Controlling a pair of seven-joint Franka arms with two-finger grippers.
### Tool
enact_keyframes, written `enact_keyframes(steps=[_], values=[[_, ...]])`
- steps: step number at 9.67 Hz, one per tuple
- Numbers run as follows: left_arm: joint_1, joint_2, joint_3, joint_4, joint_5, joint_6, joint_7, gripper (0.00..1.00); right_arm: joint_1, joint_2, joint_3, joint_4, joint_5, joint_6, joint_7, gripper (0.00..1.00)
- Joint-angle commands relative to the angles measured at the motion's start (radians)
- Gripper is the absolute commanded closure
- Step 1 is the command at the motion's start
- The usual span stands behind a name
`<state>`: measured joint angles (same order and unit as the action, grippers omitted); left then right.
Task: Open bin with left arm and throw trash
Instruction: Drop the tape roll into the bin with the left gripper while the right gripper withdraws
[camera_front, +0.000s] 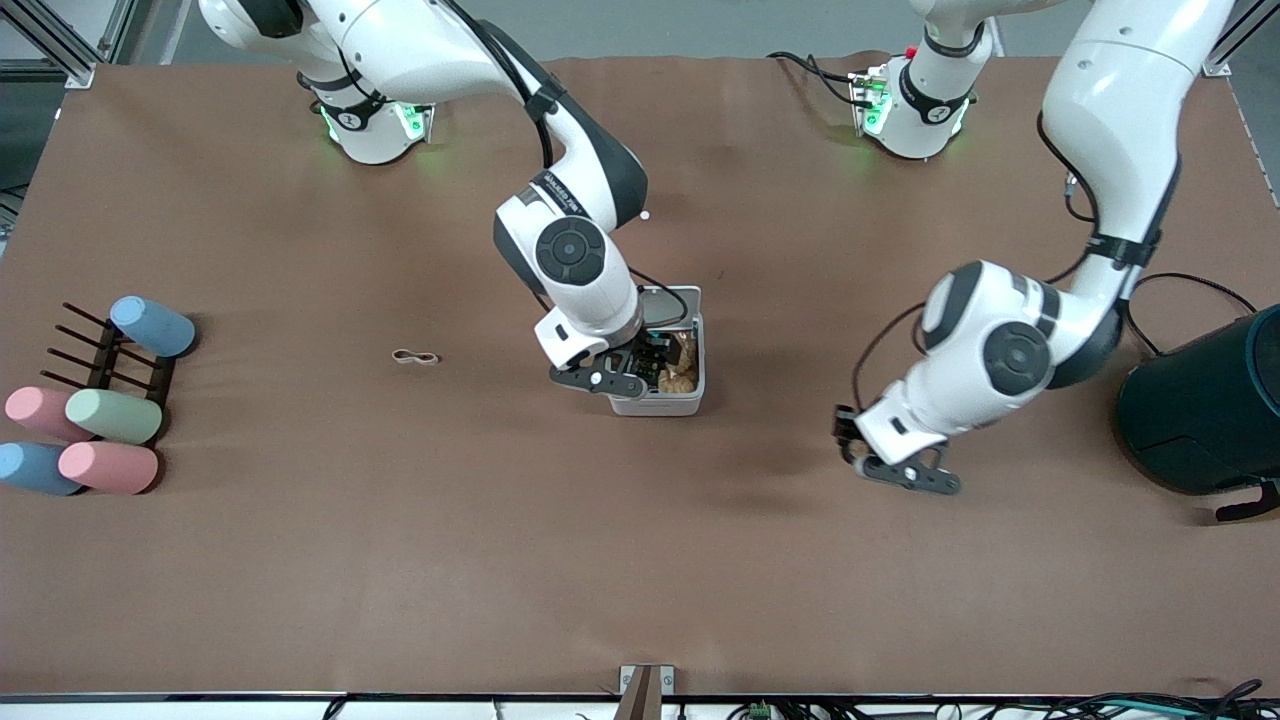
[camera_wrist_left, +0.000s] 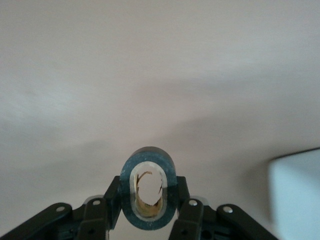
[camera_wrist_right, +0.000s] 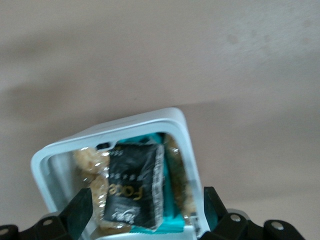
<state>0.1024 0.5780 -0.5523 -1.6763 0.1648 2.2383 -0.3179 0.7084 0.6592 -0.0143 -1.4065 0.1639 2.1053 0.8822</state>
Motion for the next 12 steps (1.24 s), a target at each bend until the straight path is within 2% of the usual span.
enact_keyframes(steps=[1,2,4,6,8,9,10,11,12], values=[[-0.076,-0.012,-0.044,0.016,0.018,-0.02,-0.212,1.0,-0.12,-0.076,0.011,-0.005,0.011,-0.158,-0.008,0.02],[-0.143,-0.012,-0.043,0.03,0.022,-0.02,-0.302,1.0,-0.176,-0.09,0.011,-0.011,0.013,-0.218,-0.011,0.02],[-0.258,0.025,-0.038,0.065,0.132,-0.02,-0.509,1.0,-0.274,-0.127,0.01,-0.104,0.008,-0.217,-0.066,0.02],[-0.299,0.065,-0.04,0.084,0.214,-0.019,-0.62,1.0,-0.374,-0.232,0.01,-0.288,0.006,-0.211,-0.106,0.01],[-0.334,0.08,-0.038,0.084,0.213,-0.014,-0.645,0.98,-0.405,-0.268,0.011,-0.365,0.011,-0.206,-0.098,0.01],[-0.334,0.085,-0.038,0.084,0.211,-0.014,-0.648,0.93,-0.408,-0.271,0.01,-0.406,0.013,-0.2,-0.097,0.01],[-0.34,0.085,-0.038,0.084,0.213,-0.013,-0.659,0.92,-0.408,-0.302,0.008,-0.502,0.013,-0.115,-0.094,0.01],[-0.34,0.085,-0.038,0.084,0.214,-0.013,-0.662,0.75,-0.408,-0.367,0.005,-0.649,0.014,0.035,-0.083,0.01],[-0.336,0.082,-0.037,0.084,0.222,-0.011,-0.655,0.04,-0.409,-0.422,-0.001,-0.786,0.014,0.194,0.007,0.01]])
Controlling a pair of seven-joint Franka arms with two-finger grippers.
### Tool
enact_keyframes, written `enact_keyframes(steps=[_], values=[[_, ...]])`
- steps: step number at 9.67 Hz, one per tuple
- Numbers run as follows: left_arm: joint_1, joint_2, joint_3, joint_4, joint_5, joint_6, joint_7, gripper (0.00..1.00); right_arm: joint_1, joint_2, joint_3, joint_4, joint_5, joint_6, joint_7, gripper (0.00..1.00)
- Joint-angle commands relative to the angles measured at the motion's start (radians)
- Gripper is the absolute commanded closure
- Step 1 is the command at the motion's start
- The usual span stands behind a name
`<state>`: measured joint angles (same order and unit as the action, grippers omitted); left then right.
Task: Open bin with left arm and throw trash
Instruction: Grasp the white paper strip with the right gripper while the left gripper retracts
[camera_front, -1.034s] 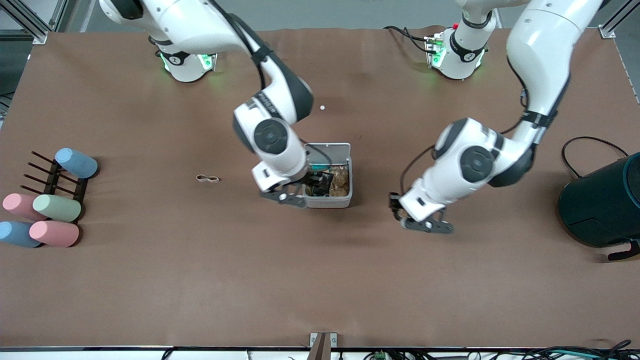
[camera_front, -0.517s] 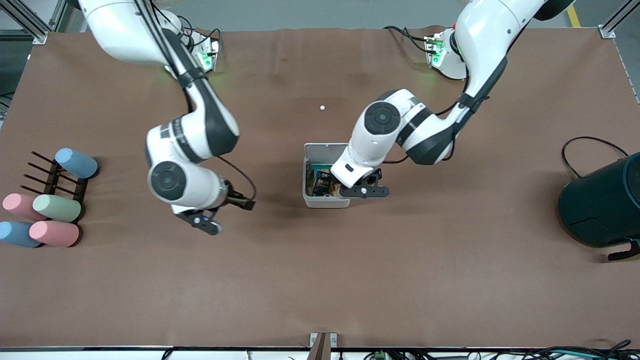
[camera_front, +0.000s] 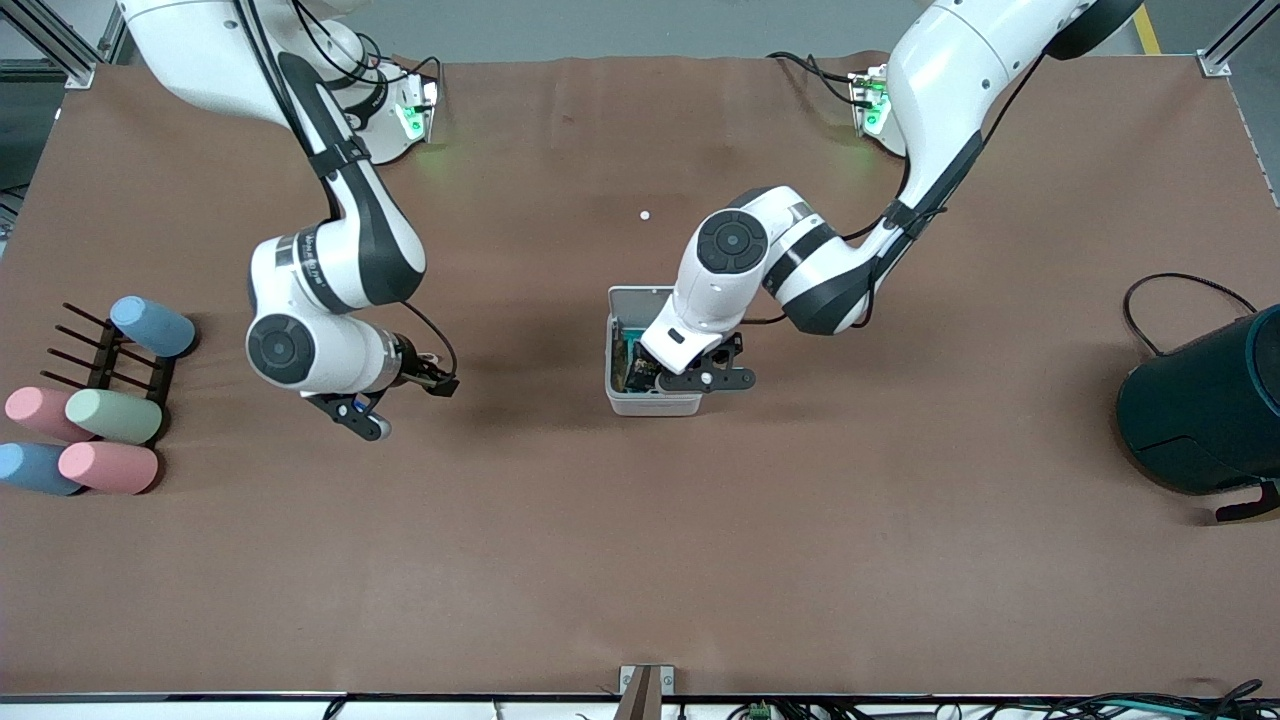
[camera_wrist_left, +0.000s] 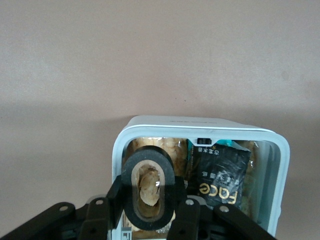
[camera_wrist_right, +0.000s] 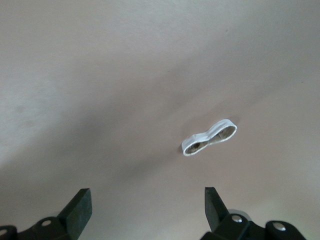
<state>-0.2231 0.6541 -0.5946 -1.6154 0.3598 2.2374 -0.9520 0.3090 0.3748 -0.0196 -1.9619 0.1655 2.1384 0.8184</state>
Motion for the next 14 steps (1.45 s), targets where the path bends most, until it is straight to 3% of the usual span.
enact_keyframes(steps=[1,5,8,10,11,12,13,14], values=[[0.002,-0.008,0.004,0.025,0.03,-0.019,-0.022,0.0,0.001,-0.142,0.004,-0.276,0.008,0.216,0.175,0.01],[0.025,-0.129,-0.017,0.045,0.018,-0.229,-0.011,0.0,0.021,-0.119,0.0,-0.307,-0.045,0.221,0.388,0.01],[0.209,-0.247,-0.025,0.083,-0.046,-0.347,0.048,0.0,0.019,-0.048,-0.005,-0.304,-0.147,0.29,0.624,0.01],[0.306,-0.254,-0.027,0.21,-0.12,-0.517,0.249,0.0,0.018,-0.016,-0.031,-0.302,-0.191,0.337,0.697,0.01],[0.356,-0.283,-0.03,0.221,-0.125,-0.576,0.325,0.0,0.018,-0.01,-0.037,-0.301,-0.192,0.363,0.725,0.02],[0.399,-0.335,-0.025,0.219,-0.165,-0.608,0.411,0.0,0.016,-0.002,-0.037,-0.301,-0.193,0.364,0.726,0.14],[0.427,-0.381,-0.001,0.222,-0.203,-0.655,0.496,0.0,0.015,0.01,-0.037,-0.301,-0.193,0.367,0.726,0.43],[0.368,-0.468,0.168,0.216,-0.285,-0.683,0.616,0.0,0.018,0.012,-0.037,-0.299,-0.193,0.367,0.726,0.65]])
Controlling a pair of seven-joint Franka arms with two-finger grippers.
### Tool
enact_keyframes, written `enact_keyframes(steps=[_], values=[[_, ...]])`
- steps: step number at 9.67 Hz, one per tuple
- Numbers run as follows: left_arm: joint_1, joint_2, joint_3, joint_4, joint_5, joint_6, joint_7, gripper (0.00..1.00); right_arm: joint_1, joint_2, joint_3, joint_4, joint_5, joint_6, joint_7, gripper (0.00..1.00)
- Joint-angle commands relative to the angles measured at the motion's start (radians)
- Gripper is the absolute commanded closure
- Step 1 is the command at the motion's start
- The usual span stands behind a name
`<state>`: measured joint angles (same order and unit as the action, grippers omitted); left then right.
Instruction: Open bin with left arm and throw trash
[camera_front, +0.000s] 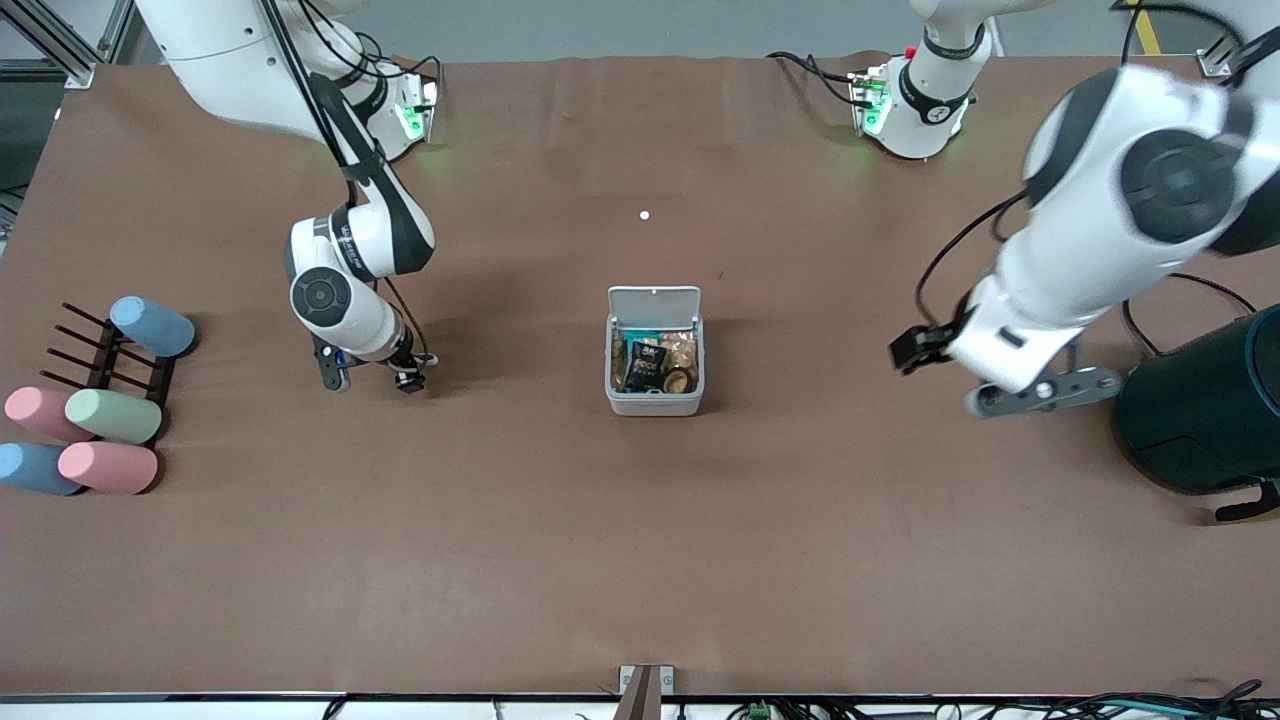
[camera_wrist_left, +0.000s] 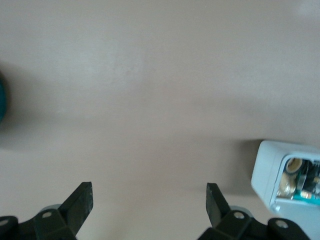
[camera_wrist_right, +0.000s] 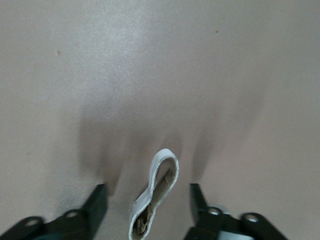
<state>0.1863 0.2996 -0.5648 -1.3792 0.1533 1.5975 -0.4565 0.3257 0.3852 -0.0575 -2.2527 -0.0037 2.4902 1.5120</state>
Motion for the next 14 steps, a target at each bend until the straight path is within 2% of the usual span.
enact_keyframes(steps=[1,2,4,5,7,8,11,14], values=[[-0.156,-0.169,0.34,-0.023,-0.16,-0.085,0.215,0.0,-0.004,0.003,0.002,-0.008,-0.024,0.015,0.034,0.8],[-0.212,-0.21,0.464,-0.029,-0.184,-0.131,0.31,0.0,-0.001,0.001,0.001,-0.008,-0.024,0.012,0.036,0.98],[-0.244,-0.293,0.555,-0.128,-0.175,-0.12,0.403,0.0,0.001,-0.017,0.002,0.021,-0.024,0.013,0.048,1.0],[-0.263,-0.301,0.583,-0.142,-0.169,-0.12,0.423,0.0,0.004,-0.046,0.004,0.069,-0.024,0.006,0.113,1.0],[-0.268,-0.288,0.592,-0.129,-0.138,-0.116,0.424,0.0,0.074,-0.068,0.004,0.195,-0.024,-0.011,0.146,1.0],[-0.272,-0.269,0.579,-0.077,-0.1,-0.131,0.424,0.0,0.123,-0.066,0.004,0.269,-0.025,-0.067,0.149,0.99],[-0.26,-0.26,0.571,-0.058,-0.11,-0.134,0.421,0.0,0.289,-0.059,0.007,0.445,-0.025,-0.099,0.181,1.0],[-0.254,-0.255,0.571,-0.058,-0.11,-0.122,0.423,0.0,0.397,0.084,0.008,0.664,-0.018,-0.093,0.221,1.0]])
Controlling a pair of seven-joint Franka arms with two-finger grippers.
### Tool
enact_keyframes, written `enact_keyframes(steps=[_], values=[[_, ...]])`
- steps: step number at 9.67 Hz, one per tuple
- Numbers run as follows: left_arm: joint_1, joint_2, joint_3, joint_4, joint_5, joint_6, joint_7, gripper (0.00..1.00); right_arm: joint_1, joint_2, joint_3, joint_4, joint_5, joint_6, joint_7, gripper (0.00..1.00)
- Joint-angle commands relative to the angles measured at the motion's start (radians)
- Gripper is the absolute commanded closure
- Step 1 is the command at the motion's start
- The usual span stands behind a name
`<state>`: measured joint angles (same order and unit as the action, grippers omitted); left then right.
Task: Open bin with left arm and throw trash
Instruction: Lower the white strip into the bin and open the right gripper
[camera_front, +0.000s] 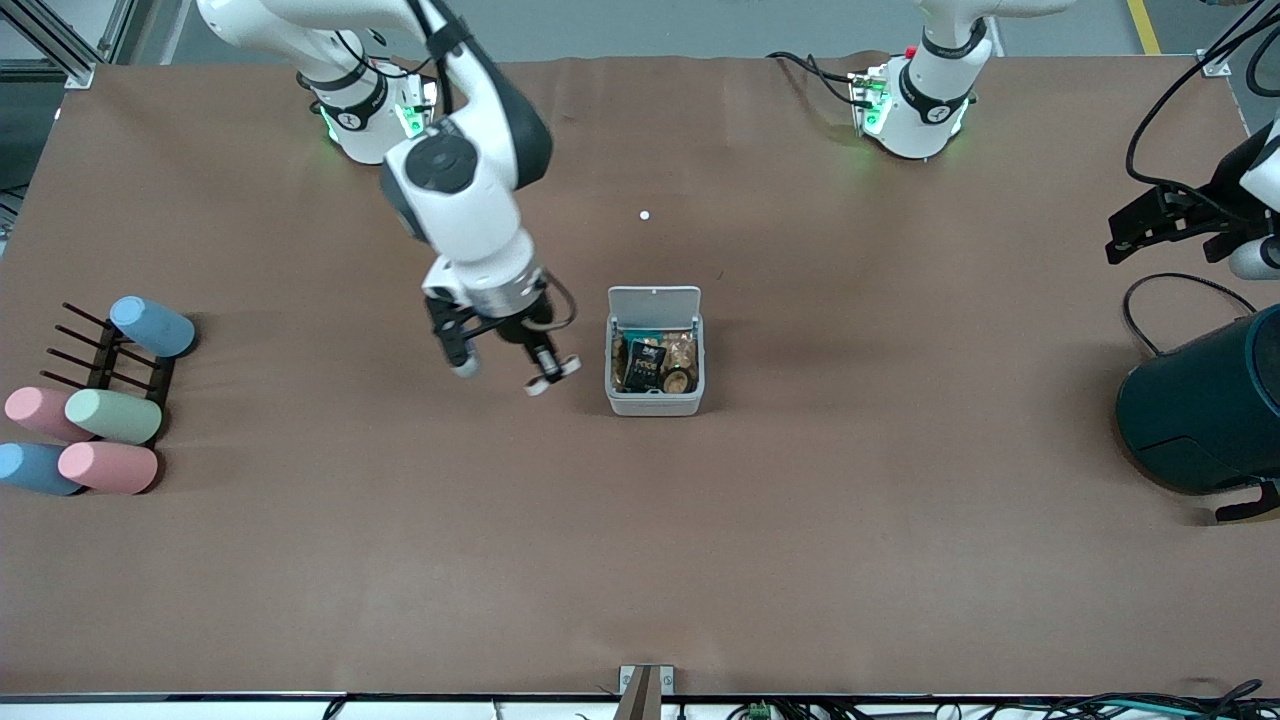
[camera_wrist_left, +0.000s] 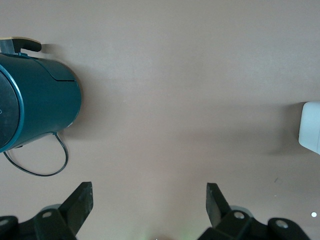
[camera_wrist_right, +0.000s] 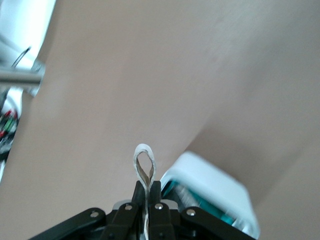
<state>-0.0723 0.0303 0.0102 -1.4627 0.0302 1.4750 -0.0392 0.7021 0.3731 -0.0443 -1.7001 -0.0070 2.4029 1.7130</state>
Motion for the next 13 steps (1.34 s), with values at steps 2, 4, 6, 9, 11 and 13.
enact_keyframes(steps=[2,4,6,9,11,13], values=[[0.003,0.013,-0.004,0.025,0.016,0.001,0.004,0.0,0.088,0.209,-0.006,0.19,-0.025,-0.001,0.016,1.0],[0.002,0.013,-0.003,0.025,0.017,0.001,0.004,0.0,0.094,0.262,-0.005,0.223,-0.024,-0.004,-0.001,1.0],[0.003,0.013,-0.003,0.025,0.016,0.001,0.004,0.0,0.103,0.271,-0.003,0.221,-0.018,-0.008,-0.024,1.0],[0.003,0.013,-0.004,0.025,0.011,0.001,0.004,0.0,0.128,0.274,-0.003,0.22,-0.013,-0.013,-0.03,1.0],[0.009,0.014,0.0,0.025,-0.021,0.001,0.001,0.0,0.14,0.274,-0.003,0.212,-0.01,-0.015,-0.03,1.0],[0.012,0.014,0.002,0.025,-0.039,0.001,0.001,0.0,0.139,0.274,-0.003,0.212,-0.008,-0.05,-0.032,0.99]])
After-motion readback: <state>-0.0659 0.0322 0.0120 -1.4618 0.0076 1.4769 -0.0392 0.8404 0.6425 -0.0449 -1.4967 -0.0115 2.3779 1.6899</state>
